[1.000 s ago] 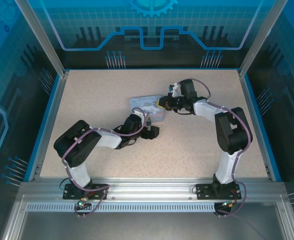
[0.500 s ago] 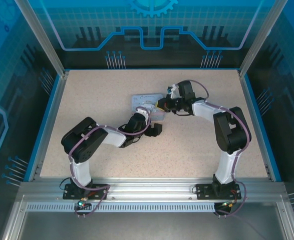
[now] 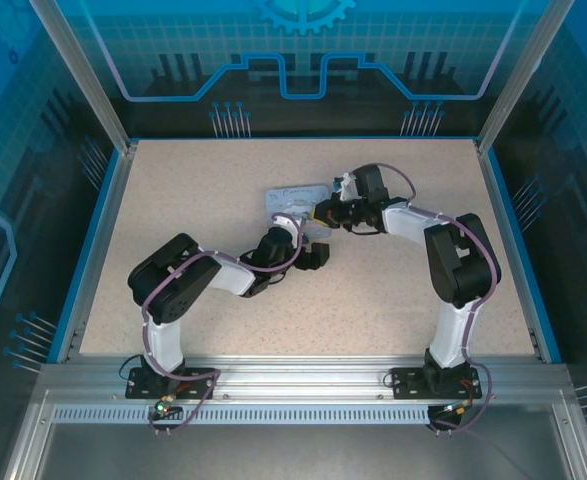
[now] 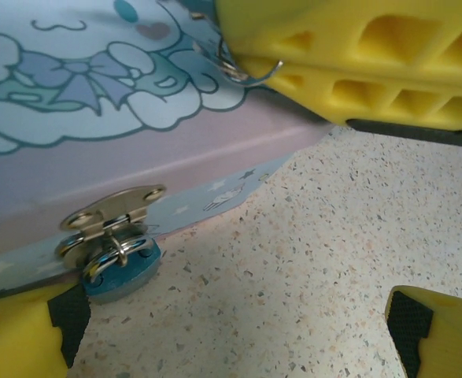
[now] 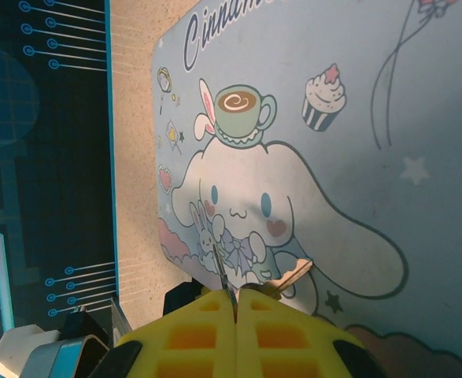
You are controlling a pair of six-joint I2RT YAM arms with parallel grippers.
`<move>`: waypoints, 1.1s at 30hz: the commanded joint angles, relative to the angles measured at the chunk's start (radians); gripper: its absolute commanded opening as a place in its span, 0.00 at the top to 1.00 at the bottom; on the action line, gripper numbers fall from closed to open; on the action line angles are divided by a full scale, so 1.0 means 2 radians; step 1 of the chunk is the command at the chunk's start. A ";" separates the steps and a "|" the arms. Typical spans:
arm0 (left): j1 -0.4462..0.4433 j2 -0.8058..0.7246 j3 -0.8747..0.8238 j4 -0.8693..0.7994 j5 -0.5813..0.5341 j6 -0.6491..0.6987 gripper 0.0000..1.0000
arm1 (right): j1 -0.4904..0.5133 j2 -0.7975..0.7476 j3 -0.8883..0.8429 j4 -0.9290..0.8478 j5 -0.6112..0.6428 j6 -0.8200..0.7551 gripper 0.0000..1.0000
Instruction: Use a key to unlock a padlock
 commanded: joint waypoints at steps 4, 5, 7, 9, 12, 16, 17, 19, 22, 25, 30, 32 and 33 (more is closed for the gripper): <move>0.000 0.025 -0.001 0.037 -0.012 -0.028 0.01 | 0.003 0.005 -0.004 -0.011 0.002 -0.013 1.00; 0.000 0.027 0.001 0.034 -0.012 -0.028 0.01 | 0.003 0.005 -0.004 -0.012 0.002 -0.013 1.00; 0.000 0.029 0.003 0.034 -0.009 -0.029 0.01 | 0.003 0.005 -0.004 -0.012 0.002 -0.013 1.00; 0.000 0.029 0.006 0.037 -0.003 -0.030 0.01 | 0.003 0.006 -0.004 -0.012 0.002 -0.012 1.00; -0.001 0.024 0.009 0.042 0.011 -0.031 0.01 | 0.004 0.008 -0.004 -0.012 0.002 -0.011 1.00; 0.000 0.017 0.001 0.075 0.022 -0.050 0.01 | 0.005 0.010 -0.004 -0.010 0.001 -0.010 1.00; 0.000 0.017 -0.002 0.084 0.024 -0.055 0.02 | 0.004 0.010 -0.005 -0.010 0.001 -0.010 1.00; 0.000 0.018 -0.007 0.103 0.027 -0.064 0.03 | 0.004 0.010 -0.005 -0.009 0.001 -0.011 1.00; 0.001 0.019 -0.004 0.103 0.028 -0.067 0.05 | 0.005 0.010 -0.005 -0.009 0.000 -0.011 1.00; 0.002 0.025 -0.002 0.099 0.026 -0.068 0.04 | 0.005 0.011 -0.005 -0.010 0.000 -0.013 1.00; 0.004 0.034 -0.006 0.097 0.016 -0.070 0.05 | 0.005 0.011 -0.004 -0.009 0.000 -0.010 1.00; 0.004 0.033 -0.013 0.099 0.013 -0.070 0.04 | 0.003 0.008 -0.001 -0.011 -0.001 -0.012 1.00; 0.004 0.032 -0.015 0.100 0.013 -0.070 0.04 | 0.001 0.006 0.001 -0.014 0.000 -0.012 1.00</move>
